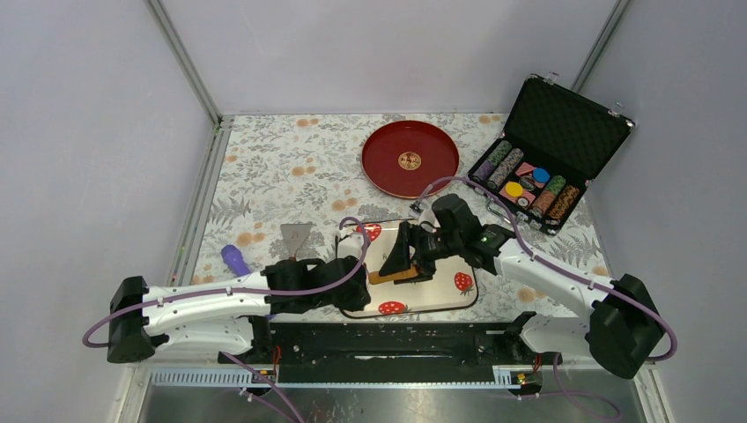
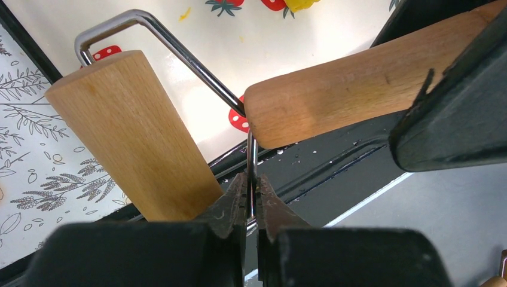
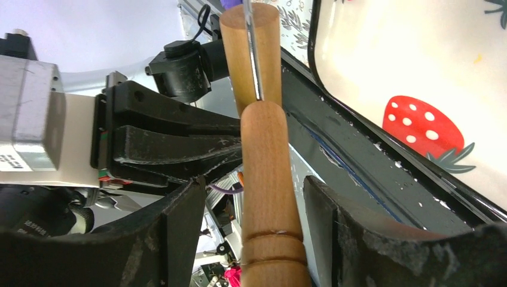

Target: Roll out the dumpling wrappers from the dough

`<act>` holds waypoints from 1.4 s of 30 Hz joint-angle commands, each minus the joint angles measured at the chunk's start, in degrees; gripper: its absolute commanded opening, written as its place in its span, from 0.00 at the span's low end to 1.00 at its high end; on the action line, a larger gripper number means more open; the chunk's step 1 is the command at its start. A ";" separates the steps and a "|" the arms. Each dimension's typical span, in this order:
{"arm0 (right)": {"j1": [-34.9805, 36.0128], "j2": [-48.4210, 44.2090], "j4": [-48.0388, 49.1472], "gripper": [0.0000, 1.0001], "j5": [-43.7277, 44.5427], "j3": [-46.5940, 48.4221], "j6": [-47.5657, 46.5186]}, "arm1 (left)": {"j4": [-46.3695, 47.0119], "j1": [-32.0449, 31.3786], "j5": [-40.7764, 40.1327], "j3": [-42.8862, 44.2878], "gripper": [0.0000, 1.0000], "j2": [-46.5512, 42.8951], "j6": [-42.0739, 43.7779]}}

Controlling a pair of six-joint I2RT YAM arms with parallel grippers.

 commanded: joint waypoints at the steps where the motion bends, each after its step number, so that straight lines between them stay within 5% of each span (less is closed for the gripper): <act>1: 0.96 1.02 1.71 0.67 -0.18 3.83 0.37 | 3.27 -0.38 -1.42 1.63 0.00 -0.75 -1.19; 11: 2.00 3.44 0.05 0.62 -0.69 5.68 -0.88 | 3.28 -0.38 -1.84 1.07 0.00 -1.76 -1.35; 18: 2.32 3.41 -1.32 0.49 -0.59 6.31 -1.43 | 3.27 -0.40 -1.65 0.89 0.00 -1.25 -1.68; 28: 2.78 3.98 -2.71 0.03 -0.60 6.51 -2.95 | 2.85 -0.39 -2.30 1.08 0.00 -1.56 -2.22; 29: 2.78 3.87 -2.76 0.00 -0.58 6.43 -3.08 | 2.83 -0.38 -2.38 1.11 0.08 -1.65 -2.38; 31: 2.78 3.65 -3.18 0.00 0.01 6.30 -3.38 | 3.14 -0.42 -2.24 1.04 0.73 -2.04 -2.70; 32: 2.78 3.43 -3.77 0.00 0.72 6.30 -3.73 | 3.70 -0.38 -1.83 0.89 0.92 -2.29 -2.65; 34: 2.78 2.89 -4.99 0.00 2.26 6.20 -4.65 | 6.40 -0.31 -0.56 -0.05 0.99 -3.08 -2.23; 42: 2.70 0.18 -7.99 0.00 8.28 3.81 -6.77 | 25.03 6.21 8.40 -9.52 0.99 -12.86 -4.63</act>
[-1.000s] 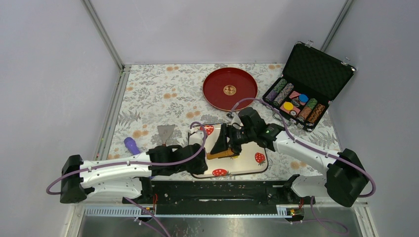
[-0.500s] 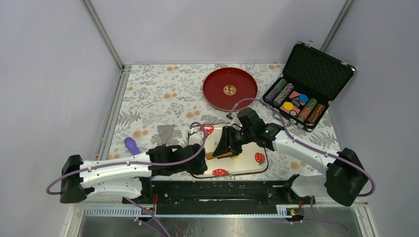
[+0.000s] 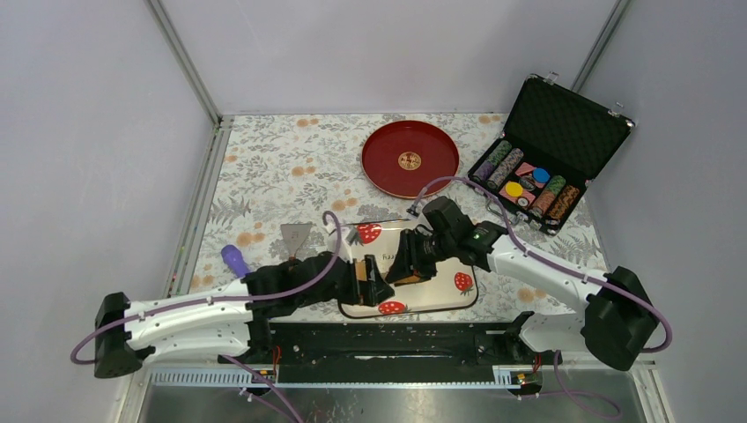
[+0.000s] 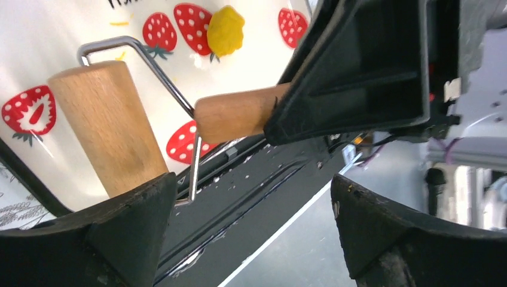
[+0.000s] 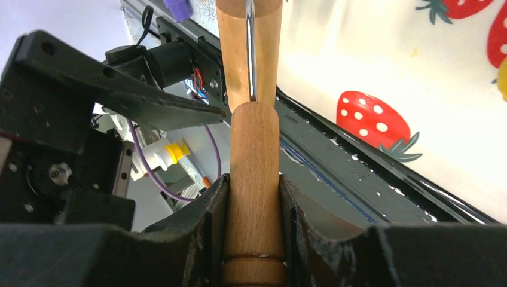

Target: Roll out the dumpling wrappers from the dough

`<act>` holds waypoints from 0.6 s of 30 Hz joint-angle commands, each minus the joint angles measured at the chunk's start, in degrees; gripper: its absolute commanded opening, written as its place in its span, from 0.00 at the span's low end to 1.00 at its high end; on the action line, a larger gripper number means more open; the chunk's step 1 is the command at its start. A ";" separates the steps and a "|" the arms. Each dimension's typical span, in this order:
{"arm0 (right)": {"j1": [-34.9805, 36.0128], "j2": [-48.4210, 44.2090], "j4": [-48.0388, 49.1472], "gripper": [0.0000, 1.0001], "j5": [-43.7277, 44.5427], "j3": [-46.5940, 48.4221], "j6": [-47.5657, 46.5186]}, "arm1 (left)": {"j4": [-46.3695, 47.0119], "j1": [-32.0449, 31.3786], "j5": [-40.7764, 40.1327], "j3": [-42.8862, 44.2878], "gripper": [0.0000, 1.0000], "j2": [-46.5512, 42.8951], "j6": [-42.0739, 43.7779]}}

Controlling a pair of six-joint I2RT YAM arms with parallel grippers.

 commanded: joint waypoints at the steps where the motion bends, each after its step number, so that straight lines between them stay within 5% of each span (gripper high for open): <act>1: 0.22 -3.43 -0.49 0.00 2.53 -0.19 -1.85 | 13.82 6.45 7.47 -5.60 0.99 -7.14 -2.76; 4: -0.62 -4.88 -2.26 0.00 3.92 -0.65 -2.51 | 13.96 13.71 11.81 -8.17 0.99 -11.69 -3.07; 9: -5.29 -8.15 -7.37 0.00 4.99 -0.78 -4.14 | -2.71 26.22 12.42 -2.97 0.97 -13.72 1.72; 14: -12.19 -11.81 -15.94 0.00 4.58 2.05 -8.80 | -13.72 34.01 12.55 2.85 0.93 -8.30 7.58; 18: -15.45 -13.32 -23.17 0.00 6.18 5.91 -12.99 | -13.61 38.54 17.40 1.82 0.91 -2.38 9.75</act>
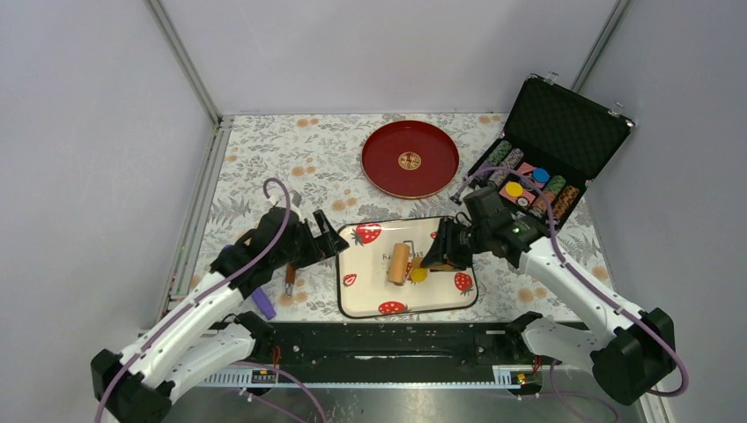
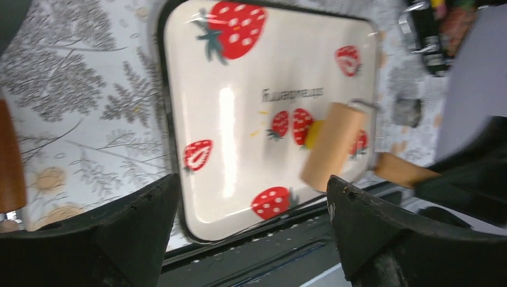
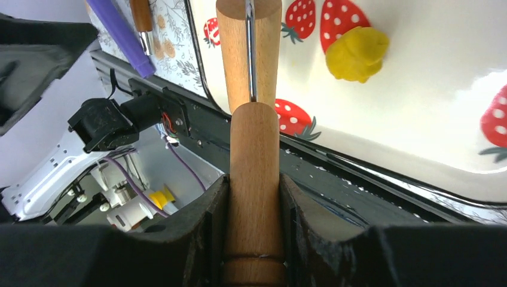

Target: Roll out the dumpling wrappers from the dough

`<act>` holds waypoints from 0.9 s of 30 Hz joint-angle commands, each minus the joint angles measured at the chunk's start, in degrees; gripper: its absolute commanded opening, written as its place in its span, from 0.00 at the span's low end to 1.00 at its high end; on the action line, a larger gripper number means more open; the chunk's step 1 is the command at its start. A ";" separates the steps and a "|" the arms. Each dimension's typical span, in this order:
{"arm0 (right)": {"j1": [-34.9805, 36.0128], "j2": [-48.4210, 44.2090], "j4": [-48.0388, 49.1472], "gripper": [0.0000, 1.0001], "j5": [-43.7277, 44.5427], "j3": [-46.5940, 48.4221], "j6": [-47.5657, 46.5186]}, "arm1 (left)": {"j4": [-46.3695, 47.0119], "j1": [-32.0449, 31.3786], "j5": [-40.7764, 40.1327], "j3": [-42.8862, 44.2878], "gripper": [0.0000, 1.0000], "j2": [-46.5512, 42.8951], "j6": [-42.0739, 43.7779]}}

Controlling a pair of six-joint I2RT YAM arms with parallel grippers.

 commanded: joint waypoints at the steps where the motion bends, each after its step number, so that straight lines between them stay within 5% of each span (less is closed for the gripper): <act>1: -2.48 -2.93 -8.86 0.00 1.38 6.55 -5.90 | -2.69 4.41 7.52 -0.20 0.88 6.44 4.77; 7: -3.22 -5.76 -11.85 0.00 1.28 7.84 -7.50 | 6.18 9.55 14.62 -4.69 0.78 14.37 6.82; 14: -3.59 -6.35 -15.59 0.00 1.67 10.26 -8.76 | 16.89 13.86 22.08 -10.20 0.54 20.04 8.44; 27: -3.60 -3.95 -22.24 0.00 3.09 16.04 -11.47 | 28.87 14.91 27.48 -16.07 0.45 28.69 8.14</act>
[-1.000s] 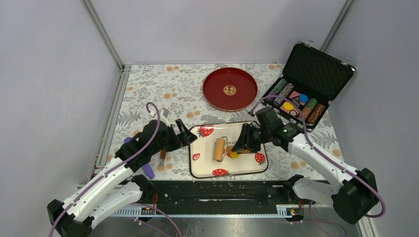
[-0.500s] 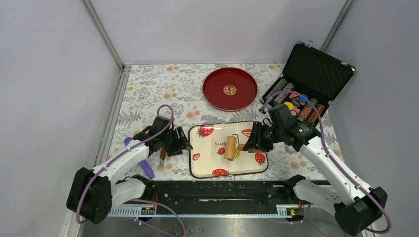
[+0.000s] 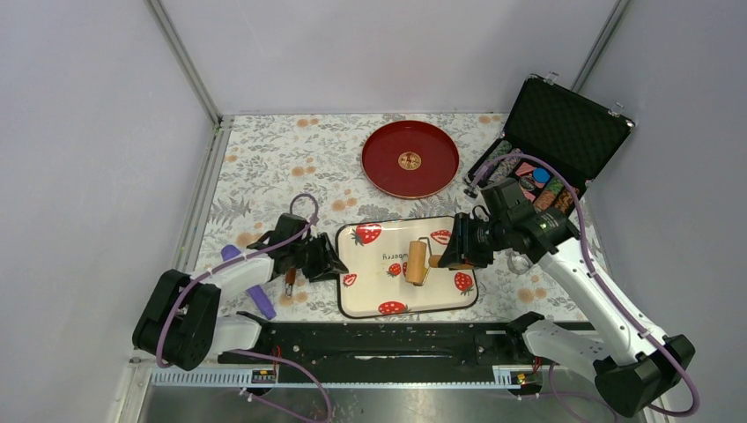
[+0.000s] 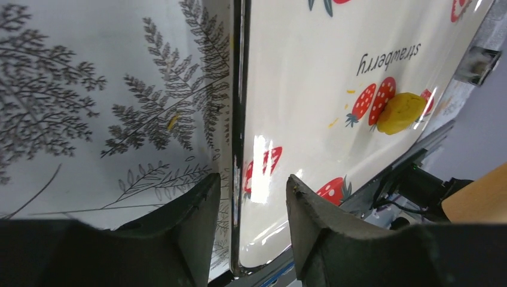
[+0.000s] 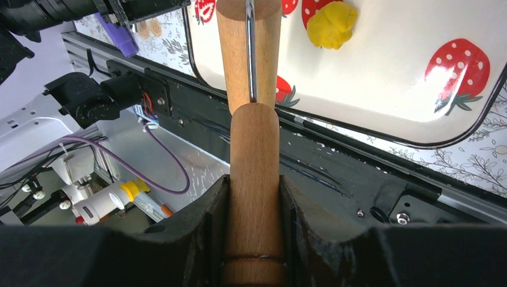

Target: Roll out the dumpling wrappers from the dough

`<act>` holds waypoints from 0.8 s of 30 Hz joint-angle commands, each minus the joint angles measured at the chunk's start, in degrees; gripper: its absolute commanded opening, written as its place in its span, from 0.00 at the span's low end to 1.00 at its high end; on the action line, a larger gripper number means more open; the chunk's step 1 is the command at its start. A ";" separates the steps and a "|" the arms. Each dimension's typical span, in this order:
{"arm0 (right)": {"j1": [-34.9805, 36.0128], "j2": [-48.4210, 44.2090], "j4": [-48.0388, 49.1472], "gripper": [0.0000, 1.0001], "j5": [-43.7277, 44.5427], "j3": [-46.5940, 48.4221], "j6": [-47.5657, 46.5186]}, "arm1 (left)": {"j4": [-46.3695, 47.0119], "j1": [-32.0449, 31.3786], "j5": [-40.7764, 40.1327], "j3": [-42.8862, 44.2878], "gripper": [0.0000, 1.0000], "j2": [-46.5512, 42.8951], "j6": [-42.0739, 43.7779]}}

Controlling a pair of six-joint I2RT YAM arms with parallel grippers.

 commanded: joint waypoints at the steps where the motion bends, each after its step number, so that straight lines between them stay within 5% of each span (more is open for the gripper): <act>1: -0.30 0.75 -2.38 0.00 -0.14 3.58 -1.81 | 6.17 0.23 2.14 -1.65 0.44 2.09 0.24; 24: -0.24 13.68 -16.01 0.00 9.76 17.22 -8.41 | 9.57 0.17 -1.48 -4.05 0.13 4.13 -0.34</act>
